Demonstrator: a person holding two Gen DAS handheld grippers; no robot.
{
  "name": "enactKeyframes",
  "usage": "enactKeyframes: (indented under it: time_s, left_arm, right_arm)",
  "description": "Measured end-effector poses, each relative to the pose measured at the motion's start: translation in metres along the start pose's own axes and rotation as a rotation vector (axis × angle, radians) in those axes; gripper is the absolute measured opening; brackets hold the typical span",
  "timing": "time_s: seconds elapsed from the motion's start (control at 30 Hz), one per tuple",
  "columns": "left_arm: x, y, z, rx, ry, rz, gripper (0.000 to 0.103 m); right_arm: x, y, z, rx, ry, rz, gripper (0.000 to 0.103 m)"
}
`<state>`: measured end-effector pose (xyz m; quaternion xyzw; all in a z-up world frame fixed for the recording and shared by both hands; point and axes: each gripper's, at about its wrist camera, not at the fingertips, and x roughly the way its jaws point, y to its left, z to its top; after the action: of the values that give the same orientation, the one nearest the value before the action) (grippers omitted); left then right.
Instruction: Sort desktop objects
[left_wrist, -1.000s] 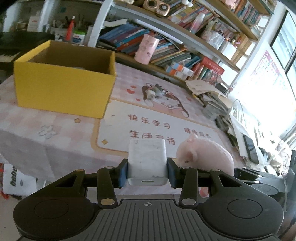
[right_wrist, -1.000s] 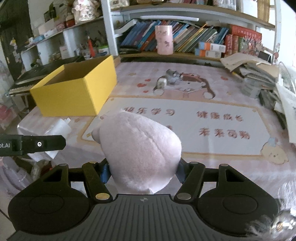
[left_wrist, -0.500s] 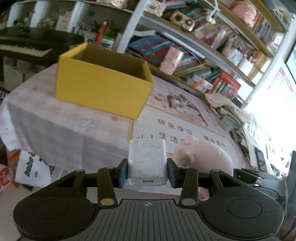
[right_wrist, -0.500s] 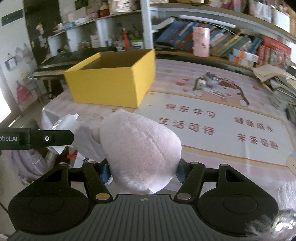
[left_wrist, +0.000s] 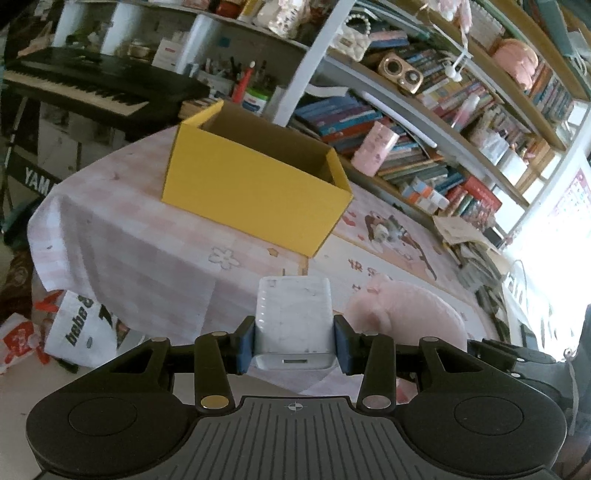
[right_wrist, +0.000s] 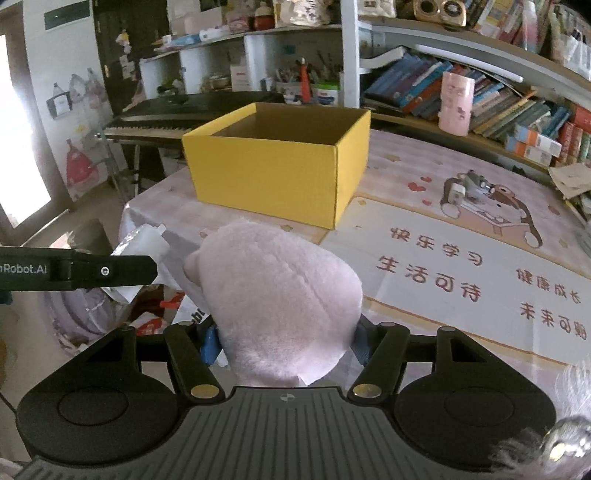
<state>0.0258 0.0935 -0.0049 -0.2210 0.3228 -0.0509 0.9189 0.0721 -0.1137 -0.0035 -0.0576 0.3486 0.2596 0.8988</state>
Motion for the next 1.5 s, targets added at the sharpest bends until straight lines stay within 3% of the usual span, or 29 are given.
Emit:
enactKeyframes:
  time_s: [0.67, 1.23, 1.5]
  left_arm:
    - [-0.001, 0.015, 0.029, -0.012, -0.070, 0.035, 0.042]
    - [0.058, 0.011, 0.120, 0.006, -0.176, 0.053, 0.042]
    - [0.105, 0.007, 0.155, -0.018, -0.185, 0.086, 0.042]
  right_arm:
    - [0.024, 0.012, 0.036, -0.031, -0.026, 0.056, 0.062]
    - [0.081, -0.027, 0.142, -0.054, -0.163, 0.102, 0.063]
    - [0.135, -0.051, 0.183, -0.122, -0.129, 0.138, 0.063]
